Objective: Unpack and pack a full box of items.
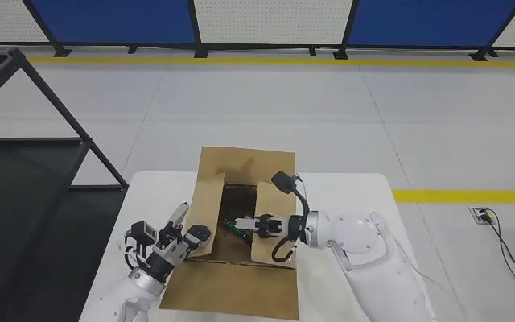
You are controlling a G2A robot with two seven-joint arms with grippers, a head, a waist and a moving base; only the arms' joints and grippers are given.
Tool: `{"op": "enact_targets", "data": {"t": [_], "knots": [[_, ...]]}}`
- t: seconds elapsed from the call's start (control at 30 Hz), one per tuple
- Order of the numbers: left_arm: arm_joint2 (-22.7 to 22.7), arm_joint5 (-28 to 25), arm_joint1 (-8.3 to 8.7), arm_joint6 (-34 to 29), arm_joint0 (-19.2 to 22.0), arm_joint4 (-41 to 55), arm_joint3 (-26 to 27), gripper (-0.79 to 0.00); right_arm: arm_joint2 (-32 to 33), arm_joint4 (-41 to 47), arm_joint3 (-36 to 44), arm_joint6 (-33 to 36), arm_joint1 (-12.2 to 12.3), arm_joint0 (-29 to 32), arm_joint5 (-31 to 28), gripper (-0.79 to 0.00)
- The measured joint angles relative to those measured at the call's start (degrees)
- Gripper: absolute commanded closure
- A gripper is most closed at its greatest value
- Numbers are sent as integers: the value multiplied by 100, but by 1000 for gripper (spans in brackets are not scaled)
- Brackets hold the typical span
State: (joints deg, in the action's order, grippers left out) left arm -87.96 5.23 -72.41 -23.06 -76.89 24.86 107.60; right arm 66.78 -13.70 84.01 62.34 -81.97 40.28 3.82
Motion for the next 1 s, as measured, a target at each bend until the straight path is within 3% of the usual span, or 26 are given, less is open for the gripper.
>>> {"op": "enact_targets", "data": {"t": [0.4,1.0], "knots": [[345,-63,14,267,5,-856,-194,-785,-266,-489,-177,-172,56,-27,229,-785],[527,129,17,592,11,-1264,-318,-785,-337,-577,-75,-205,158,107,267,-785]]}}
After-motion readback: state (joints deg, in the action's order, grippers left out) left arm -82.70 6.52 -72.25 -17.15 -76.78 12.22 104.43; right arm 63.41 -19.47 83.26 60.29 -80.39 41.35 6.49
